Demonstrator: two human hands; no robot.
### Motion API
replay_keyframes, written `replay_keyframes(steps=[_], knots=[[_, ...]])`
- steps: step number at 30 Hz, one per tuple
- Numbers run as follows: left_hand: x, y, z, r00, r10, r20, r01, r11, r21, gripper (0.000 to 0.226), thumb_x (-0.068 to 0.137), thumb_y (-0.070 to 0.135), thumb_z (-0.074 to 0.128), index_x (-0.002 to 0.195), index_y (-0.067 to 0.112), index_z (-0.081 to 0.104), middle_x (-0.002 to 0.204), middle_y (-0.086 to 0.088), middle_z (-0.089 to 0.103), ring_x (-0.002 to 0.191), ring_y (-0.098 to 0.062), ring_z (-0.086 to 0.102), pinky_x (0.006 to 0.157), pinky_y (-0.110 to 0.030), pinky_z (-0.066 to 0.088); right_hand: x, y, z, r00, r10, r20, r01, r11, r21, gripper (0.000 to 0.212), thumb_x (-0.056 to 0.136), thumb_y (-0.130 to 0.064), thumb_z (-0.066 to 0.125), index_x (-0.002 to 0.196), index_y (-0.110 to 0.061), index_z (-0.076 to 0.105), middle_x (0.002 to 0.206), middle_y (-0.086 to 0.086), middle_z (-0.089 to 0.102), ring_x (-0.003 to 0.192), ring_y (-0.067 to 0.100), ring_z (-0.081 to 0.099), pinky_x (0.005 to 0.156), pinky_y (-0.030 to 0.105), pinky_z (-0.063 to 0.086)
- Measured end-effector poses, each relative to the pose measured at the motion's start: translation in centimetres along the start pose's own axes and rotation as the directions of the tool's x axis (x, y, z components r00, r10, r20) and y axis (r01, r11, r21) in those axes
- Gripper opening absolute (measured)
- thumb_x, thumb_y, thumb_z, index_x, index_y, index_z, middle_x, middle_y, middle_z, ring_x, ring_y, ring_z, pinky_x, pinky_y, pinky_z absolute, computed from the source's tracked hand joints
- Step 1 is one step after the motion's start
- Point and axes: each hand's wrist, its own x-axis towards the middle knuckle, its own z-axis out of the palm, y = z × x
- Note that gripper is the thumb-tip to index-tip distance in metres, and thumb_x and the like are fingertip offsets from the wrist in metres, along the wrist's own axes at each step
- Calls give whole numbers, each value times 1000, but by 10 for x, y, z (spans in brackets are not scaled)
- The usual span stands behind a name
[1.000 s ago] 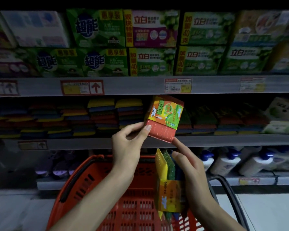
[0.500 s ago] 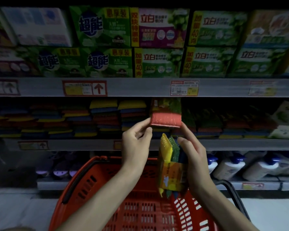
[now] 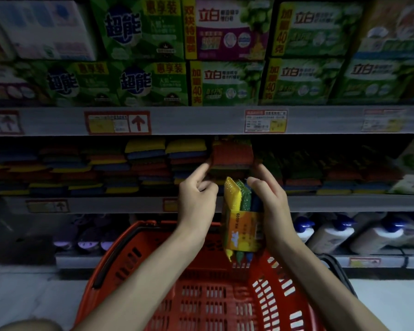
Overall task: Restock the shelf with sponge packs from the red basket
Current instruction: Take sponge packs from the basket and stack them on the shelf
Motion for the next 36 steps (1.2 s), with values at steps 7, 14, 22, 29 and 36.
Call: replay_keyframes(steps=[7, 14, 22, 29, 36], knots=[[-2, 11, -3, 998, -33, 56, 33, 999, -9, 58, 102, 7, 55, 156, 18, 39, 141, 7, 58, 107, 8, 52, 87, -7, 40, 5, -6, -1, 998, 53, -29, -54, 998, -17, 78, 80, -41, 61, 154, -22, 43, 129, -12, 66, 123, 9, 62, 110, 40, 47], [-1, 13, -2, 997, -48, 57, 49, 998, -24, 57, 102, 9, 55, 156, 16, 38, 90, 31, 43, 63, 33, 48, 58, 6, 37, 4, -8, 0, 996, 74, -43, -75, 997, -30, 56, 80, -40, 60, 134, -27, 61, 109, -19, 73, 106, -1, 68, 102, 36, 52], [-2, 18, -7, 998, -44, 37, 43, 998, 49, 53, 102, 12, 57, 153, 20, 43, 104, 20, 58, 76, 20, 60, 62, -1, 44, -2, -6, -2, 995, 90, -38, -90, 996, 3, 64, 79, -40, 60, 142, -33, 54, 115, -19, 71, 111, 2, 67, 100, 31, 54], [2, 13, -10, 999, -46, 21, 44, 997, 68, 52, 102, 12, 55, 152, 19, 46, 87, 23, 52, 65, 5, 57, 60, -7, 46, -3, -4, -6, 984, 169, -53, -165, 984, 64, 80, 73, -49, 66, 149, -33, 47, 140, -7, 58, 120, 12, 65, 109, 48, 48], [7, 5, -9, 999, -36, 17, 35, 997, 68, 47, 100, 11, 54, 145, 23, 54, 83, 12, 54, 66, 1, 48, 58, -12, 43, -2, -4, -4, 979, 201, -32, -197, 976, 97, 89, 67, -50, 68, 151, -29, 45, 122, -11, 68, 112, 12, 70, 108, 46, 49]])
